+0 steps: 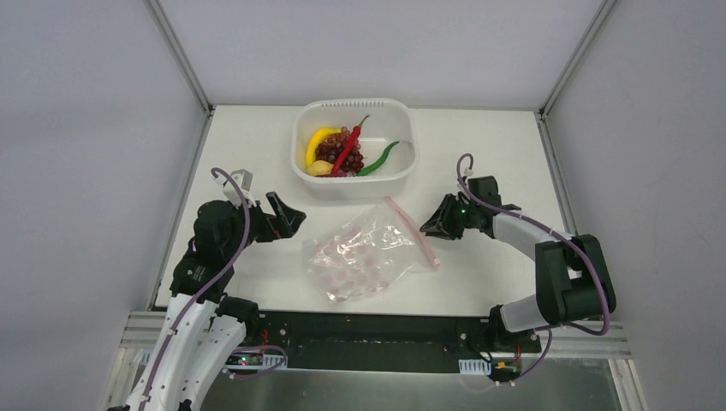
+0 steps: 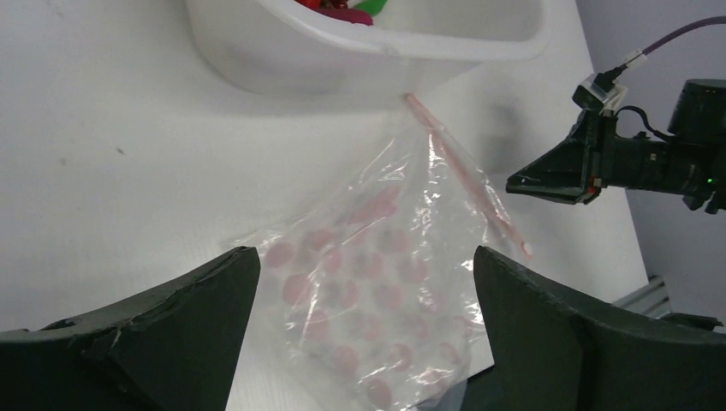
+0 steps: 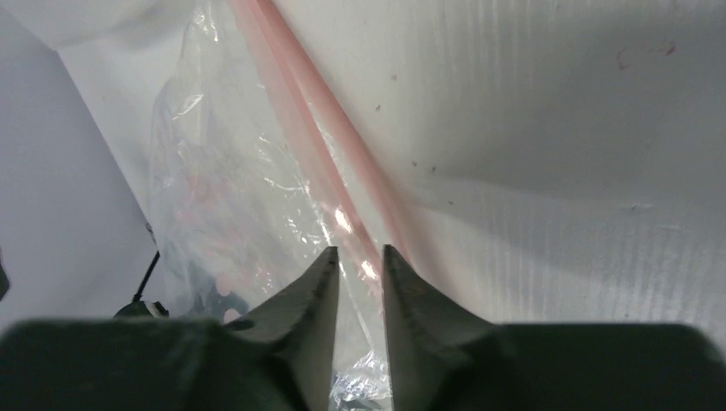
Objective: Place the food in the zip-top bag and seal the zipper
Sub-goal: Pick up the zipper food storage bag at the center of the board, then open the zipper of the food storage bag.
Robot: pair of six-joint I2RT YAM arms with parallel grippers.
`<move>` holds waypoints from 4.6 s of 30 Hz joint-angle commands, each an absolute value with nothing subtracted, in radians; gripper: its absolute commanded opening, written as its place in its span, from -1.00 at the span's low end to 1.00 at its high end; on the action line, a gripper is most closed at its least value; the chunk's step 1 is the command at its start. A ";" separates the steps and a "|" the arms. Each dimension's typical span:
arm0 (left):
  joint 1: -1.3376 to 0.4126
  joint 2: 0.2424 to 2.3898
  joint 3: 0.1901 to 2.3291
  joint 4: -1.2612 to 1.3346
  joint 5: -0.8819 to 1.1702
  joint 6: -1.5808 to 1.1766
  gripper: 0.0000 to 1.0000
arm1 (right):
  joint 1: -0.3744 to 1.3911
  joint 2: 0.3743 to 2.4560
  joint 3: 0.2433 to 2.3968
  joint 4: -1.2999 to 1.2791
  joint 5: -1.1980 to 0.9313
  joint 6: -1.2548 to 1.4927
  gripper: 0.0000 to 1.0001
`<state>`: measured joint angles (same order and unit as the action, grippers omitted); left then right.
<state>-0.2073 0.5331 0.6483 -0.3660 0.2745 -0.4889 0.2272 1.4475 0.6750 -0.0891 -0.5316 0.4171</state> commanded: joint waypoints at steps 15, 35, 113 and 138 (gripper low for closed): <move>-0.331 0.679 0.594 -0.434 0.193 -0.552 0.93 | 0.243 1.540 0.588 0.191 -0.764 0.463 -0.14; -0.494 0.863 0.481 -0.241 0.152 -0.643 0.68 | 0.250 1.496 0.459 0.474 -0.900 0.659 -1.00; -0.952 1.194 1.021 -0.163 -0.155 -0.819 -1.00 | 0.837 0.997 0.942 -0.308 -0.428 0.341 -0.78; -0.952 1.241 1.136 -0.214 -0.094 -0.776 -1.00 | 0.877 1.065 1.192 -0.605 0.152 0.319 -0.15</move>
